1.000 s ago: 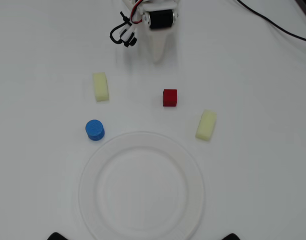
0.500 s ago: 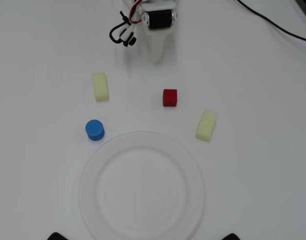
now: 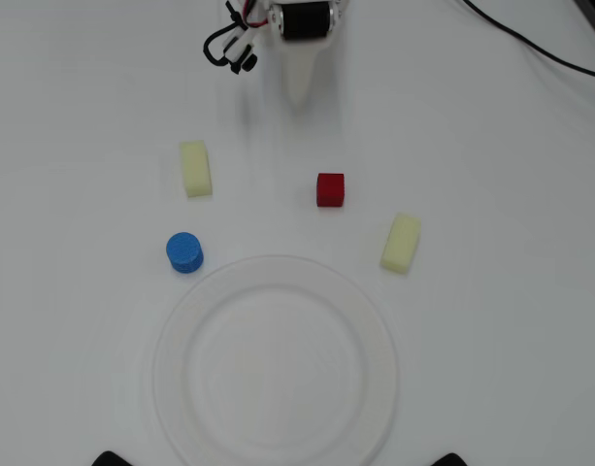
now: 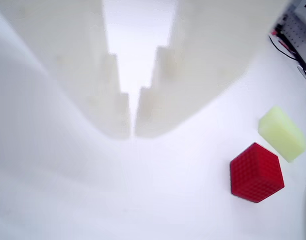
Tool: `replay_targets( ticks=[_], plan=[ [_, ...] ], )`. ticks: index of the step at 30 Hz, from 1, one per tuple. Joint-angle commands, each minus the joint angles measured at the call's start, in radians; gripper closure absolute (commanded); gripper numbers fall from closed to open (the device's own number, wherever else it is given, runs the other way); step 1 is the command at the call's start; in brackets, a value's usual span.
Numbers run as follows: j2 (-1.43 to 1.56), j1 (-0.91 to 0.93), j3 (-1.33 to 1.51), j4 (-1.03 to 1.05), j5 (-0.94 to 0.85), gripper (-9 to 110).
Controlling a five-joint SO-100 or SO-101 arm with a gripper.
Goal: Grasp a red block and put it in the dish.
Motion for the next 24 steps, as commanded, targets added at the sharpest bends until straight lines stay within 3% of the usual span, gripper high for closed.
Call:
replay_targets(
  ticks=[1,13,24],
  plan=[
    [-0.198,0.002,-0.164,-0.006,-0.003,101],
    [-0.733,-0.086,-0.572,-0.034,-0.055,100],
    [-1.003,-0.178,-0.744,-0.075,-0.089,74]
  ],
)
